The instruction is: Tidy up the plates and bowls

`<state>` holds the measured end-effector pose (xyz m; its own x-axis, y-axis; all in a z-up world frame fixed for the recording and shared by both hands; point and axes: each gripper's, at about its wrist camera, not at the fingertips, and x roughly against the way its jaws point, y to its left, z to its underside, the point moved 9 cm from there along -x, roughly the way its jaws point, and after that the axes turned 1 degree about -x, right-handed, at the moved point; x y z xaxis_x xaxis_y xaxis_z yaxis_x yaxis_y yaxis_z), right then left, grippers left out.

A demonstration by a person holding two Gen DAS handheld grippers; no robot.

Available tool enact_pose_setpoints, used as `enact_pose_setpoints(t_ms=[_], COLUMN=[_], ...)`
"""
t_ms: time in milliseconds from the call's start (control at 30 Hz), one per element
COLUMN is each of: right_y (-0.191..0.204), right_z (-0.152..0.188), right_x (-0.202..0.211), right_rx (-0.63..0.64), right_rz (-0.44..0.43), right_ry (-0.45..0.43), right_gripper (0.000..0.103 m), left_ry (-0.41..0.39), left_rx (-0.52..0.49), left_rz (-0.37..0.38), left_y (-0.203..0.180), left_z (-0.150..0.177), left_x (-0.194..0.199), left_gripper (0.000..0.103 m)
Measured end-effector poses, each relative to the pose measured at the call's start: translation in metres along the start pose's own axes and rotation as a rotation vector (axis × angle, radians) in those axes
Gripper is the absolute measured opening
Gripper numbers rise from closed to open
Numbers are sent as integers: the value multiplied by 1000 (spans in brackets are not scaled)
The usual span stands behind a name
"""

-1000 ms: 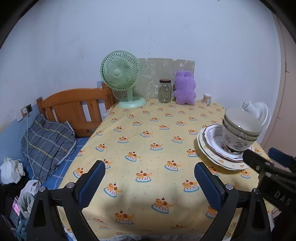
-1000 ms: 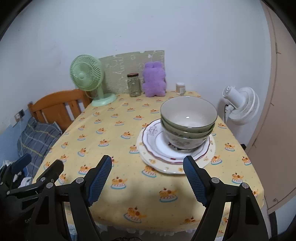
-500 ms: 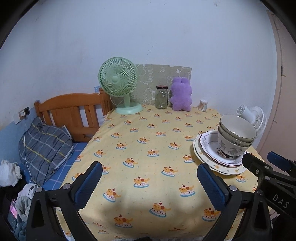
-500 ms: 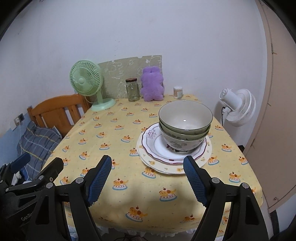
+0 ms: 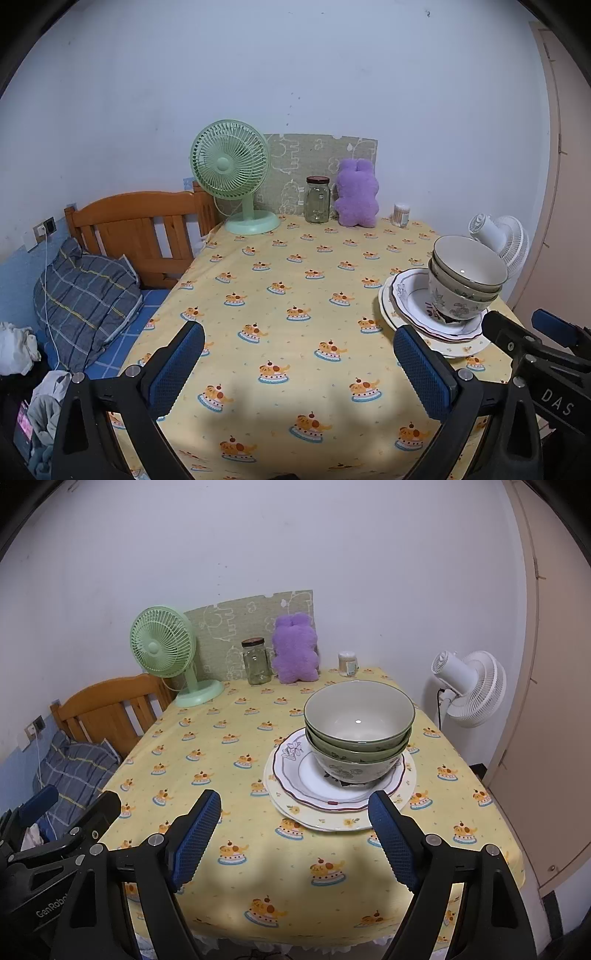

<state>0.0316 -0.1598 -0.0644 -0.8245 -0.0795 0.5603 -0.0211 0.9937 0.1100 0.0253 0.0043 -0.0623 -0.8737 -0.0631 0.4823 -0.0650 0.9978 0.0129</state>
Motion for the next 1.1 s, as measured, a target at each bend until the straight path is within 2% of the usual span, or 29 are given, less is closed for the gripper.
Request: enact_pose_setpoints(t_ms=[533,733,1100], right_y=[2,0,-3], right_z=[1,0,-1], right_x=[2,5,11], right_rx=[11,14,20], right_rz=[-4,-4,-8], right_ry=[0,-8,-14], right_gripper=[84,84,84], left_ry=[18,23,18], left_rx=[17,19,21], left_rz=[-2,-27,-15], left_y=[2,2,-3], left_z=[4,5,6], left_x=[2,4,6], left_gripper=[103,103,103])
